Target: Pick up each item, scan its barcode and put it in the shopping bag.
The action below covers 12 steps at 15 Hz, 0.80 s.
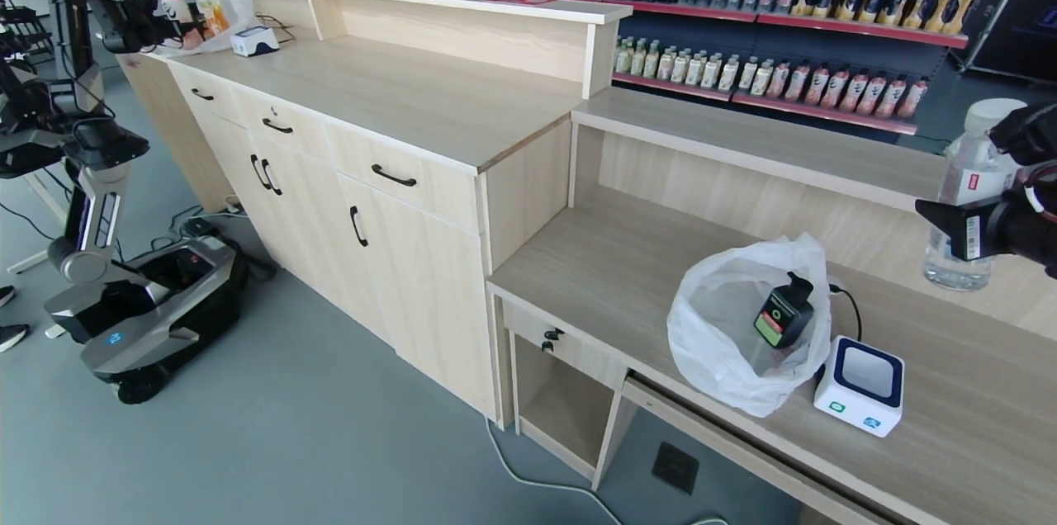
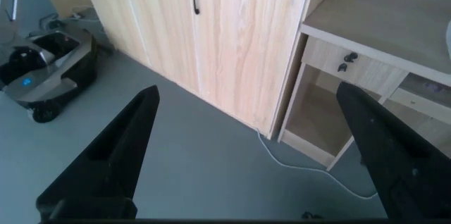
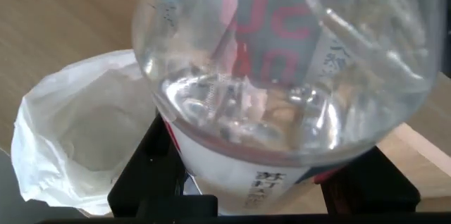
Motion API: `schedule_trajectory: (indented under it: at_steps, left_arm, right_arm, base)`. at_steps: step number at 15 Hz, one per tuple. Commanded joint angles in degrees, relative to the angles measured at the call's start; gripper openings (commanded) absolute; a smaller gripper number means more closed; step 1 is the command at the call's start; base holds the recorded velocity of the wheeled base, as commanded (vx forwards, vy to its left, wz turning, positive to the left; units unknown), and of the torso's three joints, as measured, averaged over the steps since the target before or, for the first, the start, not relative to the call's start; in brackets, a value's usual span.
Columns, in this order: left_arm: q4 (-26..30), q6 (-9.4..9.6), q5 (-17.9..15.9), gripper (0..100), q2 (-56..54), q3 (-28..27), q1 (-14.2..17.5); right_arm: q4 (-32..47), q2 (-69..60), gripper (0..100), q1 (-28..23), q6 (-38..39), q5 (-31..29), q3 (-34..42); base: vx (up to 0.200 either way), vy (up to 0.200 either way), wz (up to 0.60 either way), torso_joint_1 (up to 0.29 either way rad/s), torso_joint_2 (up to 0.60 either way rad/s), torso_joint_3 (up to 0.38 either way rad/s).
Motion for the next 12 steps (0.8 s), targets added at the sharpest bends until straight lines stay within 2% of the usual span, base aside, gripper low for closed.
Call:
schedule_trajectory:
  at_steps: [1,2,6,10,12]
  left_arm:
    - [0.0,0.0,0.0,100,-0.02,0.0,0.01]
    - [0.0,0.0,0.0,100,-0.02,0.0,0.01]
    - [0.0,0.0,0.0,100,-0.02,0.0,0.01]
    - [0.0,0.0,0.0,100,-0.02,0.0,0.01]
    - [0.0,0.0,0.0,100,-0.02,0.0,0.01]
  right_arm:
    - [0.02,5.16,0,0.98,3.86,0.28,-1.98]
    - [-0.86,7.71,0,2.03,6.05,0.45,-2.42]
    - [-17.12,24.5,0,5.72,7.37,0.54,-1.54]
    - [-24.59,37.33,0,9.33,11.33,0.71,-6.2]
    - [-30.22,41.9,0,11.26,12.56,3.79,-7.08]
  base:
    - [0.0,0.0,0.0,-0.129,-0.01,-0.144]
    - [0.0,0.0,0.0,-0.095,-0.02,-0.076]
    - [0.0,0.0,0.0,-0.012,0.0,-0.013]
    - [0.0,0.0,0.0,0.0,0.0,0.0]
    - [0.0,0.0,0.0,0.0,0.0,0.0]
